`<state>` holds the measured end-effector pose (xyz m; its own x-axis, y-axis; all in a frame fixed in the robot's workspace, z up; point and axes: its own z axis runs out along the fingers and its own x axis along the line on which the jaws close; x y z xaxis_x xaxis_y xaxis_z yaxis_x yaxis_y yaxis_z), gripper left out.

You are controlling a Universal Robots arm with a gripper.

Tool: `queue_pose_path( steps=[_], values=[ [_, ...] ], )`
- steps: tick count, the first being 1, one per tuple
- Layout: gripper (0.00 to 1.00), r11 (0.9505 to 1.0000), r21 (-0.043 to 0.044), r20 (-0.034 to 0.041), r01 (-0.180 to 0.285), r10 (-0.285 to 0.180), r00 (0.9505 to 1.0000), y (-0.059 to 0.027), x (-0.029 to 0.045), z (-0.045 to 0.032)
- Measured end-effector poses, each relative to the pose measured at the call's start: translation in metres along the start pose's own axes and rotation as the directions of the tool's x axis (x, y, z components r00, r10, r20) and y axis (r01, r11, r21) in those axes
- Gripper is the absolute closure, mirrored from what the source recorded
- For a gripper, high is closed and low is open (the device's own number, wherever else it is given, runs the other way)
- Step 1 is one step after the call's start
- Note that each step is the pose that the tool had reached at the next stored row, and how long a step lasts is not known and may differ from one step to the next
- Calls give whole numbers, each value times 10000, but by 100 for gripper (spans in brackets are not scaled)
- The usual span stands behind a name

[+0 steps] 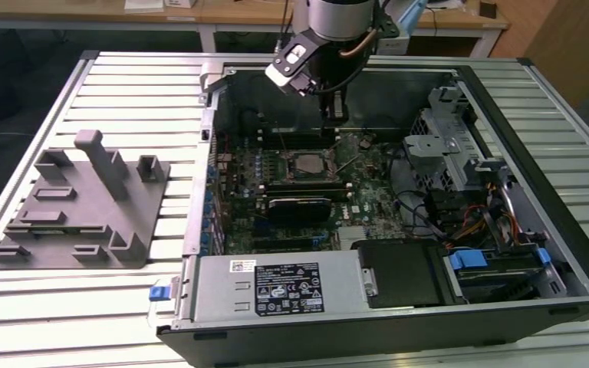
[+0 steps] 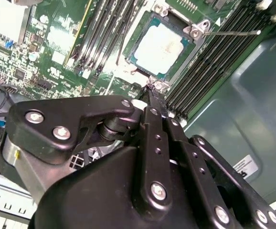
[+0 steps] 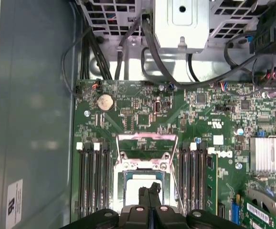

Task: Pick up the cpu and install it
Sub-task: 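Close the cpu cover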

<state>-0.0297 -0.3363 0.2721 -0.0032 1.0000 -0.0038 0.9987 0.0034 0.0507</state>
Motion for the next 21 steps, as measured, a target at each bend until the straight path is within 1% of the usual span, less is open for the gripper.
queue_pose_path(
  steps=[13,21],
  values=[
    [89,10000,4,0,1,-1,10000,197,2,16],
    [89,10000,32,5,0,0,10000,350,4,60]
  ],
)
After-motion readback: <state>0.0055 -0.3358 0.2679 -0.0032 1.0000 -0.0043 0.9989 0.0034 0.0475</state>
